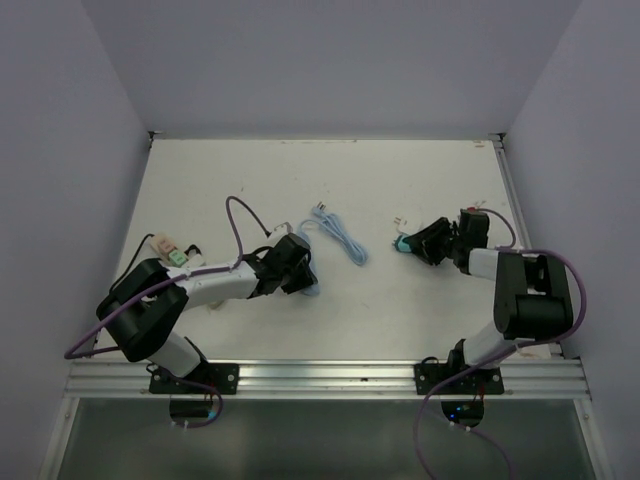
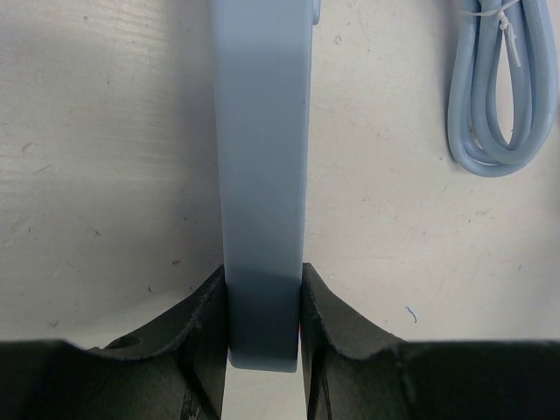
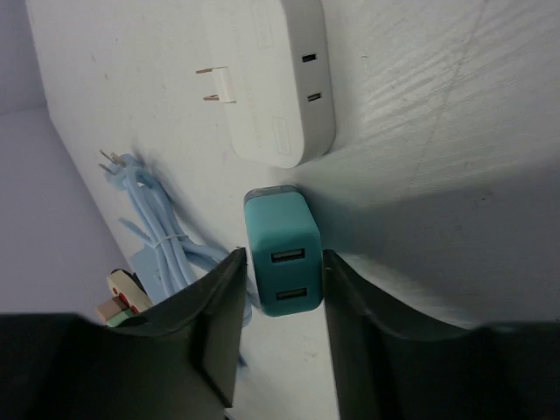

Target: Pull the plug off the socket

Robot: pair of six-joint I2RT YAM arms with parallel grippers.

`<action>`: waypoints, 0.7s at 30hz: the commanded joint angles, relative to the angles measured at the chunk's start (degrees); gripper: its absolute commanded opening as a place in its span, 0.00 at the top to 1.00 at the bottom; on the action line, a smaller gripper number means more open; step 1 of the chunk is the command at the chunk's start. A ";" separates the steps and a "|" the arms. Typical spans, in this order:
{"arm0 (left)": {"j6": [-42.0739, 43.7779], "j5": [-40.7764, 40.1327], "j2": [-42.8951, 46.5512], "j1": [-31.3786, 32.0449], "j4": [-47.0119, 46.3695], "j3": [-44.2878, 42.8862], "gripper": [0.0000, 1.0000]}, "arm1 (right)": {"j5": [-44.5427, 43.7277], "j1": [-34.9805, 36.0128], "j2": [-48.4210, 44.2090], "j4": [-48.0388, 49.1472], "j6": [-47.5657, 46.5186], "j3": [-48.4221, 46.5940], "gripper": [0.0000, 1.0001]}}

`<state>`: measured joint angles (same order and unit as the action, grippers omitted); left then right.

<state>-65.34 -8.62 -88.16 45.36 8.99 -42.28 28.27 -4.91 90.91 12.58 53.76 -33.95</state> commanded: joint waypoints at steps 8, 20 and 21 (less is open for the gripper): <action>2.68 0.36 0.09 -0.45 1.47 3.00 1.00 | -9.72 0.07 -3.98 -16.96 -8.66 -4.10 0.26; 4.34 3.61 0.45 -0.45 -3.80 4.84 1.00 | -21.50 18.43 -12.17 -30.51 -23.34 -14.99 0.21; 4.52 4.13 0.45 -0.45 -4.24 5.01 1.00 | -21.59 19.83 -11.55 -30.25 -23.96 -16.39 0.21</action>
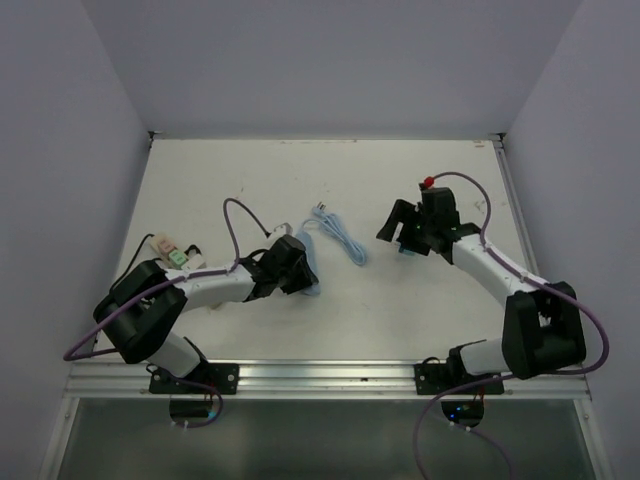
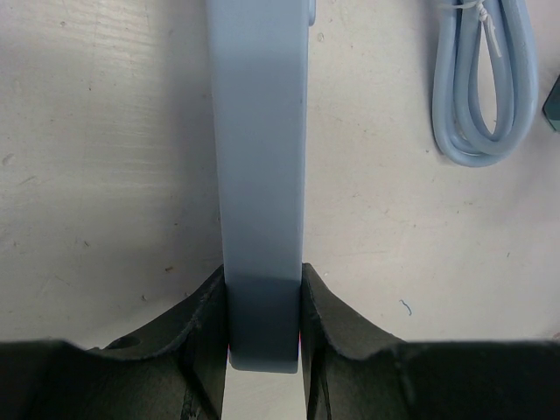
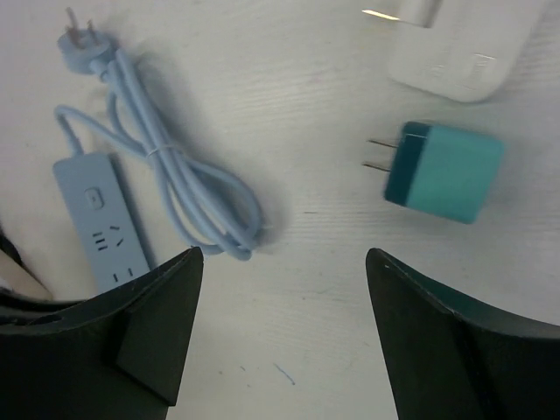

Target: Pull the plug off the socket

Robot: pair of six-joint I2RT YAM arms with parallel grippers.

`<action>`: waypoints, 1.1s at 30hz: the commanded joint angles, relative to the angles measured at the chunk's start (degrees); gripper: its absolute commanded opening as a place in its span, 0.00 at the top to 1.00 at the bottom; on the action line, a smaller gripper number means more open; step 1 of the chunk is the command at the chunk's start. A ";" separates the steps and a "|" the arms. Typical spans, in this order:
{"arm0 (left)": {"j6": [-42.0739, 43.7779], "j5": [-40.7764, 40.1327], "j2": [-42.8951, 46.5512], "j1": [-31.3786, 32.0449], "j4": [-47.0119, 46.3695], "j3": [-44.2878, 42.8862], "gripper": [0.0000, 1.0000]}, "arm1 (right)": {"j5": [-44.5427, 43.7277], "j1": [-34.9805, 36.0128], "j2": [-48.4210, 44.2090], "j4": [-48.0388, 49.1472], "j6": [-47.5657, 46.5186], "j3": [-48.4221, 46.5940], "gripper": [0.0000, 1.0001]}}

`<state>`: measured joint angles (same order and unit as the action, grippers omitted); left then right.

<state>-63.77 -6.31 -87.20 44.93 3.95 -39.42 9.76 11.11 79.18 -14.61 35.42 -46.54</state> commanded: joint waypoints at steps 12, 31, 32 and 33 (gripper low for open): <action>5.05 6.30 -1.31 -0.10 -7.46 3.47 1.00 | -7.82 18.50 17.41 -2.97 -11.60 -16.38 0.21; 16.12 17.02 -21.07 -8.09 -8.43 -21.65 1.00 | -8.27 17.28 28.31 -2.70 -8.71 -29.30 1.00; 16.83 17.99 -23.78 -8.71 -8.25 -25.41 1.00 | -8.09 16.93 29.97 -2.36 -8.18 -31.05 1.00; 18.49 18.52 -25.37 -9.67 -8.25 -27.27 1.00 | -8.00 16.05 30.59 -1.48 -7.74 -31.76 1.00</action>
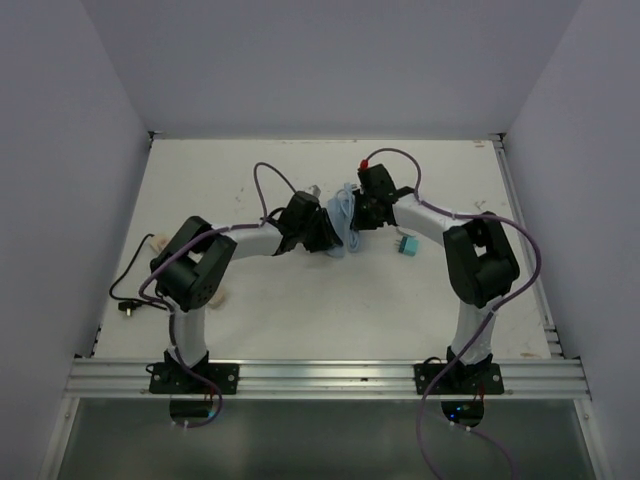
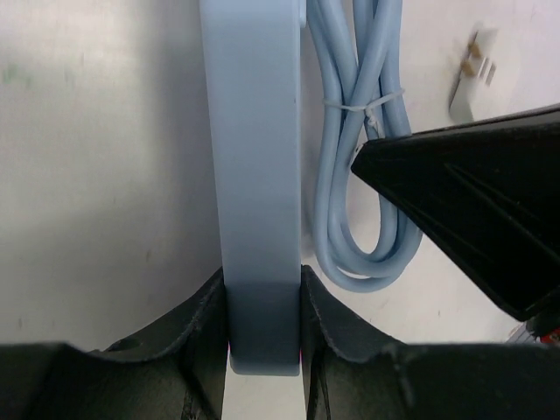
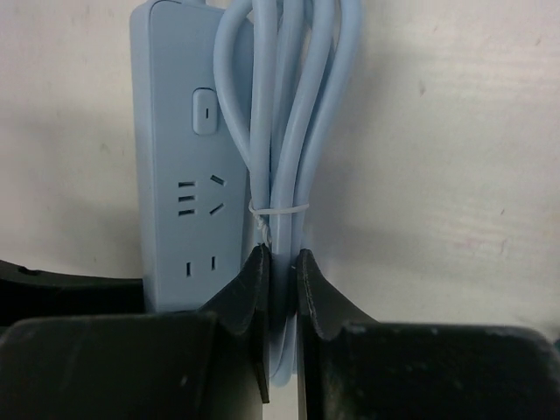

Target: Pull the plug off the socket

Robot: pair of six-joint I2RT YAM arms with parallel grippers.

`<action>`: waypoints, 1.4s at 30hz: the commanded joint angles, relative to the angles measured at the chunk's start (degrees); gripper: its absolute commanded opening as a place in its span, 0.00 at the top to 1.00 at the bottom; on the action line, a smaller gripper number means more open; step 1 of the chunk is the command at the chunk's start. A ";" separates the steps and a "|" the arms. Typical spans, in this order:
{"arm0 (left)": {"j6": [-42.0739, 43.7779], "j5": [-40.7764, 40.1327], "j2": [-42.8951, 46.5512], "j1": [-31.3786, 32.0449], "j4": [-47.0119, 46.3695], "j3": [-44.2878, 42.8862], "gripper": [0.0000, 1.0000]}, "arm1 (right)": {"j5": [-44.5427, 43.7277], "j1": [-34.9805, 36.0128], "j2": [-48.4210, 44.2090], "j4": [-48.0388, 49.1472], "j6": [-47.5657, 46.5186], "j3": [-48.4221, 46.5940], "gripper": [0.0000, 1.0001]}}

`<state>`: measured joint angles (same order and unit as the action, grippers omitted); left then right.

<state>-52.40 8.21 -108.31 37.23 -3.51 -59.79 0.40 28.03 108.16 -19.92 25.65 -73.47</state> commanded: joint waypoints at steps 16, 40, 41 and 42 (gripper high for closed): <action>9.16 13.41 -13.35 -9.37 -3.35 -18.79 0.14 | 5.31 -4.48 11.90 3.49 4.23 -19.34 0.44; 11.71 -29.63 45.19 -16.31 35.22 0.80 0.00 | -11.48 5.62 0.92 -7.68 -5.52 -18.38 0.17; 11.71 -30.09 46.77 -16.84 36.63 1.60 0.01 | -11.13 7.02 0.65 -6.98 -5.87 -18.11 0.18; 11.88 -30.44 49.75 -17.45 38.38 2.56 0.01 | -11.04 7.73 0.91 -6.97 -6.48 -18.11 0.19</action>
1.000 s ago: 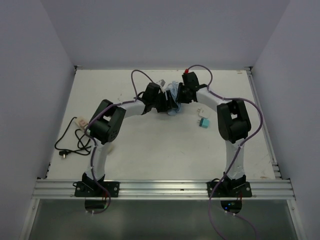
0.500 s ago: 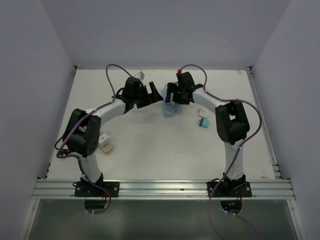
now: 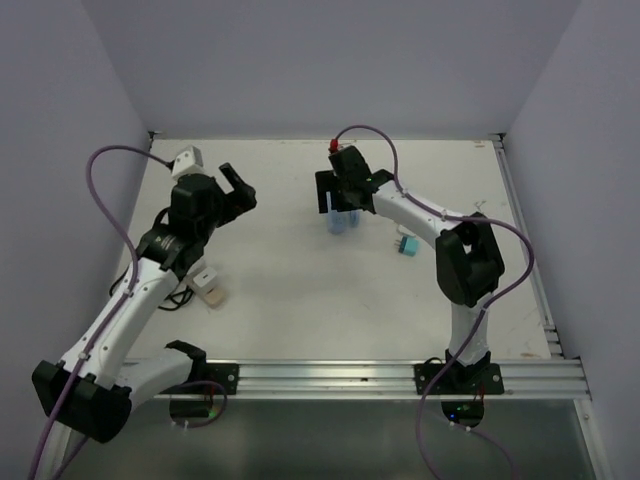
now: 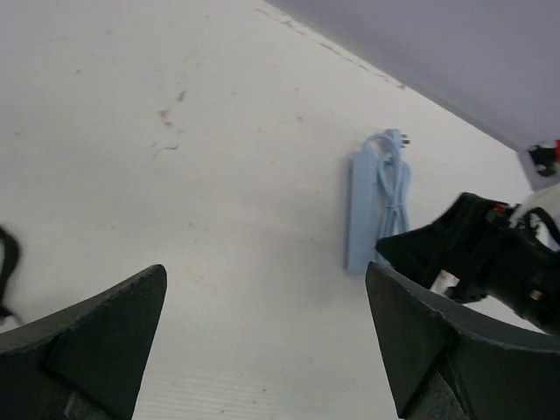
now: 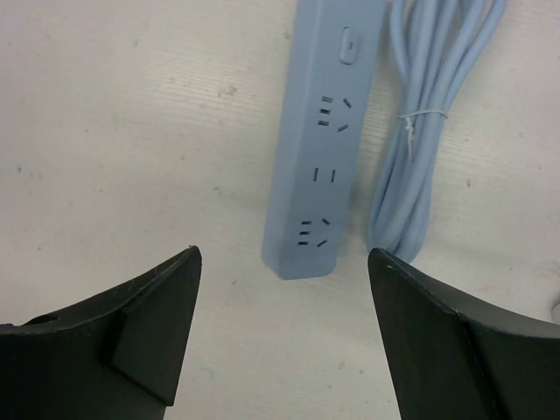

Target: Pull the plug off the socket

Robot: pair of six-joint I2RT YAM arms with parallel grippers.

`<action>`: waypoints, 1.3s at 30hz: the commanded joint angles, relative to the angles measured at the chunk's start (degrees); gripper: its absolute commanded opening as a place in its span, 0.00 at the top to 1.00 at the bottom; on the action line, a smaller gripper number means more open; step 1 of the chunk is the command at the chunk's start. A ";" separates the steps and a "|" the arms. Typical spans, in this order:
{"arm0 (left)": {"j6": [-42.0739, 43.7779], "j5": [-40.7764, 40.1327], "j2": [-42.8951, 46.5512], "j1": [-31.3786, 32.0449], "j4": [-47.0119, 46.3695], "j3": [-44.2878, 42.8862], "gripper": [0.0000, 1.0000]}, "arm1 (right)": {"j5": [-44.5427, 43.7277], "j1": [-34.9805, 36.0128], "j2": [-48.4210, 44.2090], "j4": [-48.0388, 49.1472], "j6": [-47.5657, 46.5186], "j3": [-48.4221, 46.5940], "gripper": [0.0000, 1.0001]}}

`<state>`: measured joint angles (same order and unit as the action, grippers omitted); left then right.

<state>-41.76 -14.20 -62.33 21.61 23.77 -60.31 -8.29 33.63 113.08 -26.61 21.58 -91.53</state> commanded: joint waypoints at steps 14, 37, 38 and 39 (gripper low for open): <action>0.19 -12.17 16.53 -6.66 24.74 8.11 0.00 | -16.14 5.57 14.17 -10.39 -1.02 -15.61 0.27; -2.18 -9.54 14.25 -6.75 25.89 10.57 0.01 | -16.58 -12.96 18.76 -8.72 -6.46 -20.71 0.65; -2.27 -9.53 13.81 -6.84 25.80 10.83 0.00 | -16.32 -13.41 18.93 -8.46 -6.99 -21.15 0.64; -2.36 -9.53 13.64 -6.84 25.80 11.18 0.00 | -16.23 -13.67 18.93 -8.54 -7.08 -22.11 0.62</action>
<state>-42.78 -23.86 -48.07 15.38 49.30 -50.24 -24.49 19.79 132.07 -36.42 16.40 -109.36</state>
